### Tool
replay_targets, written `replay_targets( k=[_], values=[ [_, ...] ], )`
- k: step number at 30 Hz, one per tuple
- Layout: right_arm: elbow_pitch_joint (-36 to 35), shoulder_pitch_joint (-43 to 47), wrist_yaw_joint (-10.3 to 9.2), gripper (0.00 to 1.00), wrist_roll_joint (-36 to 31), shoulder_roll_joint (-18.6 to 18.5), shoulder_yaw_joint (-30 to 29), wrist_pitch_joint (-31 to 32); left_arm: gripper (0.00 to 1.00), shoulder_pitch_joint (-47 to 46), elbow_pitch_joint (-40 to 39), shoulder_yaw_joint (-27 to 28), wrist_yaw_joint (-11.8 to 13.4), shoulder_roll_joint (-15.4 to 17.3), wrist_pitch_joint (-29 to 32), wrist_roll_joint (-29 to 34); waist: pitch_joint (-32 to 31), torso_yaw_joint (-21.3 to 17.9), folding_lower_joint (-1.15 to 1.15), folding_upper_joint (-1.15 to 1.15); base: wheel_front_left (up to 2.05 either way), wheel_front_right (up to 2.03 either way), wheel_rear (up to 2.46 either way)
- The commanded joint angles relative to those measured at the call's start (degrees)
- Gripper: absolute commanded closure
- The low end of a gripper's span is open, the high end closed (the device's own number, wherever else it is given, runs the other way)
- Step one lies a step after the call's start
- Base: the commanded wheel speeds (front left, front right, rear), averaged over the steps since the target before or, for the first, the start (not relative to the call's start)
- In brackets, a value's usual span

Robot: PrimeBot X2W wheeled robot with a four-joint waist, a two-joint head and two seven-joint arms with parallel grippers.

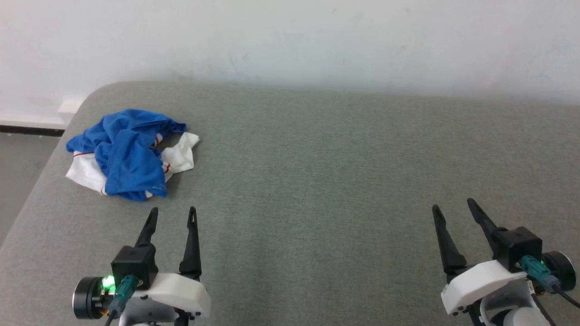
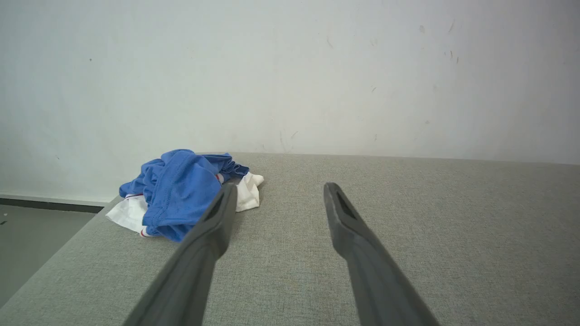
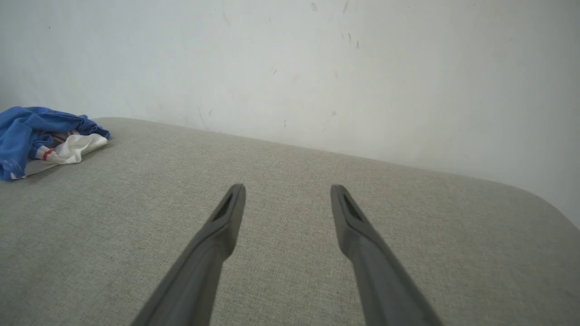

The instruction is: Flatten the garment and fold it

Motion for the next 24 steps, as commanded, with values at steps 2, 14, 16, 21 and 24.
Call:
replay_targets(
  k=[2, 14, 16, 21, 24],
  values=[
    [0.35, -0.62, -0.04, 0.00, 0.26, 0.11, 0.51, -0.61, 0.00, 0.91, -0.38, -0.15, 0.44, -0.12, -0.74, -0.44, 0.05, 1.27, 0.00, 0.00, 0.00, 0.00, 0.00],
    [1.51, -1.12, -0.06, 0.00, 0.60, 0.14, 1.75, -1.29, 0.00, 1.75, -0.42, -0.38, 1.03, -0.15, -2.18, -1.05, -0.23, 6.19, 0.00, 0.00, 0.00, 0.00, 0.00],
    [1.73, -1.17, -0.06, 0.00, 0.69, 0.14, 1.98, -1.46, 0.00, 1.87, -0.41, -0.40, 1.09, -0.16, -2.42, -1.09, -0.30, 7.10, 0.00, 0.00, 0.00, 0.00, 0.00],
    [2.43, -1.27, -0.06, 0.00, 0.94, 0.15, 2.59, -1.93, 0.00, 2.31, -0.31, -0.51, 1.09, -0.17, -3.02, -1.13, -0.55, 9.59, 0.00, 0.00, 0.00, 0.00, 0.00],
    [2.77, -1.31, -0.07, 0.00, 1.11, 0.16, 2.78, -2.23, 0.00, 2.62, -0.31, -0.57, 1.10, -0.18, -3.38, -1.24, -0.67, 11.12, 0.00, 0.00, 0.00, 0.00, 0.00]
  ],
)
